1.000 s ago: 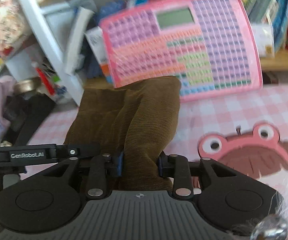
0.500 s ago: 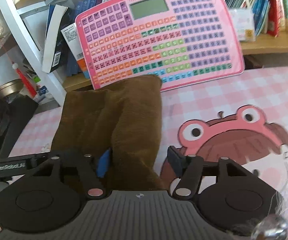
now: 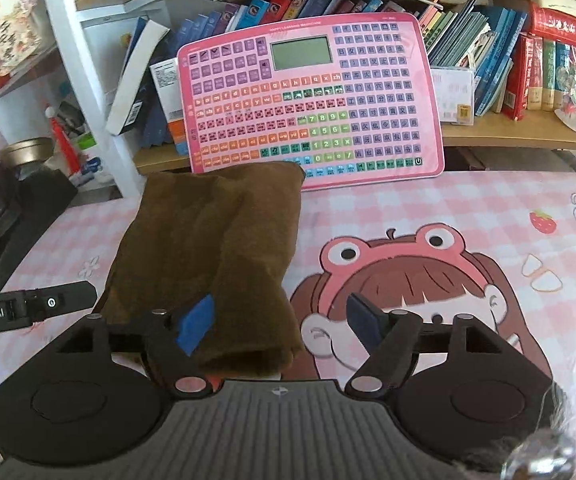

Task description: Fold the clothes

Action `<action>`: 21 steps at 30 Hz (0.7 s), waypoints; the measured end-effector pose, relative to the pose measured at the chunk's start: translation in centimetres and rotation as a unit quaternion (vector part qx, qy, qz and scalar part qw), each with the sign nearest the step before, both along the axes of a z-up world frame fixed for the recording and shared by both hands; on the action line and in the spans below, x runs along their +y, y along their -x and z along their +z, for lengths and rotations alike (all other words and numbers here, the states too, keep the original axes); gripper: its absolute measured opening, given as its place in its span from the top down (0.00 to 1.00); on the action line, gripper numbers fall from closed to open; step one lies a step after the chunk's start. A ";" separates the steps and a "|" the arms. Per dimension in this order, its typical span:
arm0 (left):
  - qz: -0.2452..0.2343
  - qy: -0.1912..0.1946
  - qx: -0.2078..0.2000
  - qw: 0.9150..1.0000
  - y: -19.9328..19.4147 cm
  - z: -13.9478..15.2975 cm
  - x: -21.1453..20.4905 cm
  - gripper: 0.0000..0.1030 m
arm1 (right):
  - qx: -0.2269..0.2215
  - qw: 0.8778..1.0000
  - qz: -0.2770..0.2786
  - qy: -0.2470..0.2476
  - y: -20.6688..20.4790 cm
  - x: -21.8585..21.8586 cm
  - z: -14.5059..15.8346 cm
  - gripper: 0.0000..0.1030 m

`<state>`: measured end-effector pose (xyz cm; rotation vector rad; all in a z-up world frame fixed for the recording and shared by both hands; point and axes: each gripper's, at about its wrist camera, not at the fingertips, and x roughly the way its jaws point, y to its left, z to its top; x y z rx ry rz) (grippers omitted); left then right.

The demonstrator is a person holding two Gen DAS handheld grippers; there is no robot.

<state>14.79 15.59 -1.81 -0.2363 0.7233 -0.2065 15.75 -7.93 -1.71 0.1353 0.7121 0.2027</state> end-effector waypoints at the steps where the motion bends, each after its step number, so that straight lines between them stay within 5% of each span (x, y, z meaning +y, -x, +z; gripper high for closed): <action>1: 0.002 -0.004 0.001 1.000 0.6 0.0 -0.3 0.36 | -0.002 1.000 0.005 0.004 0.5 -0.1 0.1 0.27; 10: 0.019 -0.053 -0.006 0.998 5.5 0.3 -3.6 0.27 | -0.015 0.999 0.016 0.031 4.2 -0.7 0.2 0.21; 21: 0.049 -0.069 -0.013 0.996 8.5 0.3 -5.2 0.15 | -0.005 0.999 -0.003 0.035 7.1 -1.9 -0.3 0.17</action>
